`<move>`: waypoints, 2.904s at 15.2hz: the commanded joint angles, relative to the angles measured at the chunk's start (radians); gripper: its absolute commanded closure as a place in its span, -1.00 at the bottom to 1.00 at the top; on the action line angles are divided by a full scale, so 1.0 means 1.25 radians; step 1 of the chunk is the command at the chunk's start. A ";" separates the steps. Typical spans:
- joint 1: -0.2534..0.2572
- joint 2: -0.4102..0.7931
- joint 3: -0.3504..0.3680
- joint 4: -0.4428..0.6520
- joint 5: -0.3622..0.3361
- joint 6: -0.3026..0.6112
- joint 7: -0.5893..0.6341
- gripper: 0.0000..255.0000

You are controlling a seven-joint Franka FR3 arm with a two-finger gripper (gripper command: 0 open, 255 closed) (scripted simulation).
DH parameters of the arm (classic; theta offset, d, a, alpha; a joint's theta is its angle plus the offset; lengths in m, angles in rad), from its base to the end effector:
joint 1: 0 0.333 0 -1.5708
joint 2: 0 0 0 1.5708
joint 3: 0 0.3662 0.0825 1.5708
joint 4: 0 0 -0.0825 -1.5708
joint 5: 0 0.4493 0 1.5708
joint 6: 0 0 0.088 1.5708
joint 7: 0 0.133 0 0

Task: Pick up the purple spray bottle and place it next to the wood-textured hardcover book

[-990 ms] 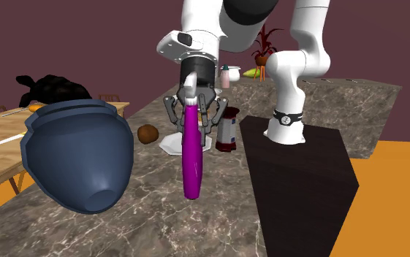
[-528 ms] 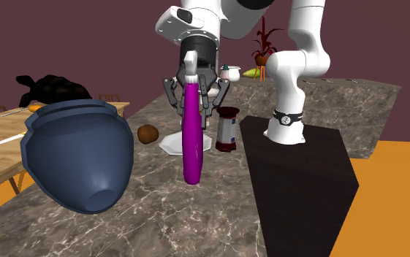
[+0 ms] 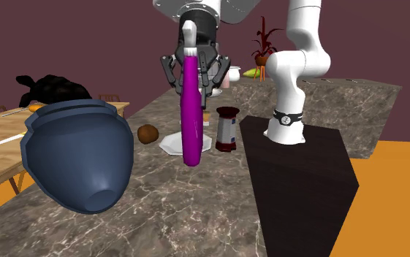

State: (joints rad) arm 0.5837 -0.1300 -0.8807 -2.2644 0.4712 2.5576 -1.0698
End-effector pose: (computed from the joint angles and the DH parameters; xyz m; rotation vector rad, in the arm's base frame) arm 0.5699 -0.1813 0.4229 -2.8615 -0.5931 -0.8113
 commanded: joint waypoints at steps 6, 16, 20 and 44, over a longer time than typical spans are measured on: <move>-0.028 -0.044 0.032 0.038 -0.090 -0.055 0.084 1.00; -0.057 -0.086 0.069 0.106 -0.168 -0.145 0.164 1.00; -0.063 -0.096 0.080 0.139 -0.188 -0.183 0.188 1.00; -0.239 -0.419 0.174 0.052 -0.391 -0.383 0.251 1.00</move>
State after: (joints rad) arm 0.3078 -0.6159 -0.6699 -2.1737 -0.0009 2.0899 -0.7535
